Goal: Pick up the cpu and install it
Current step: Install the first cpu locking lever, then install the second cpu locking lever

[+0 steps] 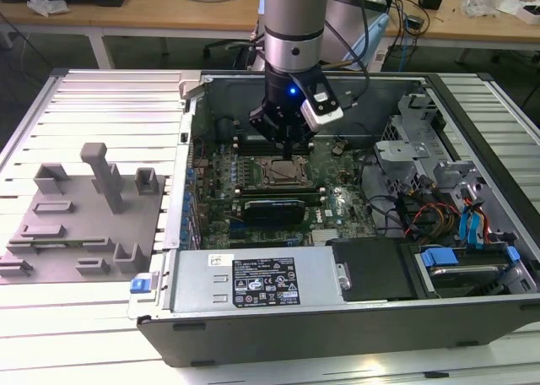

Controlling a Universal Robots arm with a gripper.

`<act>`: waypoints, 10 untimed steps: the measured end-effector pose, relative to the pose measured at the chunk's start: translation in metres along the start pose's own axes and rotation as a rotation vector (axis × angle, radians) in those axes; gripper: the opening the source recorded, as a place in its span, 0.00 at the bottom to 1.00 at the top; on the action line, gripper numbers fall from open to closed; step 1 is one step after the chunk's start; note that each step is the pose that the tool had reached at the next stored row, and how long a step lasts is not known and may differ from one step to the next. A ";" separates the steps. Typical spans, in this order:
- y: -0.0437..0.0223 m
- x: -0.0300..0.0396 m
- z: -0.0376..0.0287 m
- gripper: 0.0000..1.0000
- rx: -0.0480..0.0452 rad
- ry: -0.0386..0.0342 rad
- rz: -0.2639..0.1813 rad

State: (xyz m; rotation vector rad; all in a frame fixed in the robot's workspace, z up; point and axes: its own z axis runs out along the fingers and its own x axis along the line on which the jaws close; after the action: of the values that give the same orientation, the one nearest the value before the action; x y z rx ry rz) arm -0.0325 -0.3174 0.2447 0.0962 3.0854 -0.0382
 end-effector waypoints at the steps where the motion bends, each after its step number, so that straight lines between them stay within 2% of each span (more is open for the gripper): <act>1: -0.0004 0.0000 0.0000 0.11 0.0000 0.0000 0.000; 10: -0.0010 -0.0001 0.0000 0.11 0.0001 0.0001 0.000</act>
State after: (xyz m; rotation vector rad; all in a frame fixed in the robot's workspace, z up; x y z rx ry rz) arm -0.0325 -0.3183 0.2448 0.0965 3.0855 -0.0383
